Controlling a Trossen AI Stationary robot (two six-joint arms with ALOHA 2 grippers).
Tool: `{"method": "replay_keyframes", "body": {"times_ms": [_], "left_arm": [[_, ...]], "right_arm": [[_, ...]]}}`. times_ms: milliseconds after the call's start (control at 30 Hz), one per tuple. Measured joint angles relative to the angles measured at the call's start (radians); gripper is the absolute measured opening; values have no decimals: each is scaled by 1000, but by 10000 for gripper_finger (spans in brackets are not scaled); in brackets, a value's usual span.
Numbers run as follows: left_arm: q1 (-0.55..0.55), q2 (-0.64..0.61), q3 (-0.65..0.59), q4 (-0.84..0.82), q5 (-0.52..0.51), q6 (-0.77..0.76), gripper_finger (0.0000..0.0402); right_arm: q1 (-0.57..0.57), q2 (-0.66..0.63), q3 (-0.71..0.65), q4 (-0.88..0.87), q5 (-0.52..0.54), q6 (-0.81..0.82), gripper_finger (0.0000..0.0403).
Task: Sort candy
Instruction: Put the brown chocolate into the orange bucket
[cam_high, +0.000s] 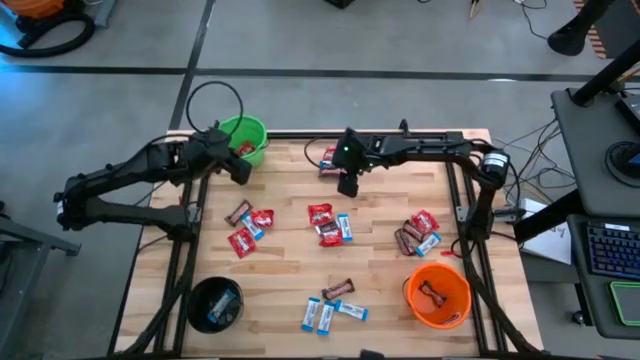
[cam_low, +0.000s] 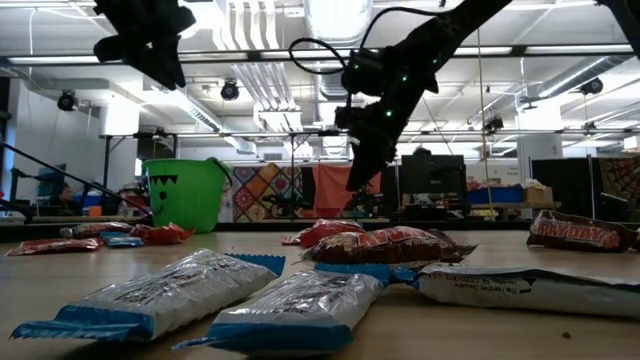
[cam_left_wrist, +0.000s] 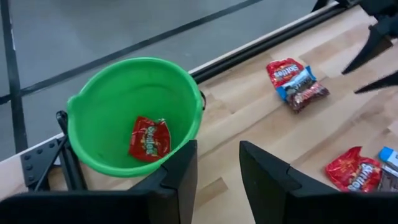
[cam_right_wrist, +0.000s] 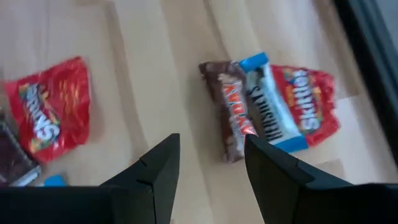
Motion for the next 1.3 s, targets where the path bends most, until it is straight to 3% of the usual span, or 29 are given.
{"method": "replay_keyframes", "body": {"times_ms": [733, 1300], "left_arm": [[21, -20, 0, -17, 21, 8, 103], [23, -24, 0, -24, 20, 7, 103]], "right_arm": [[-45, 244, 231, -138, -36, -66, 169], [-70, 298, 252, -130, -61, -68, 169]]}}
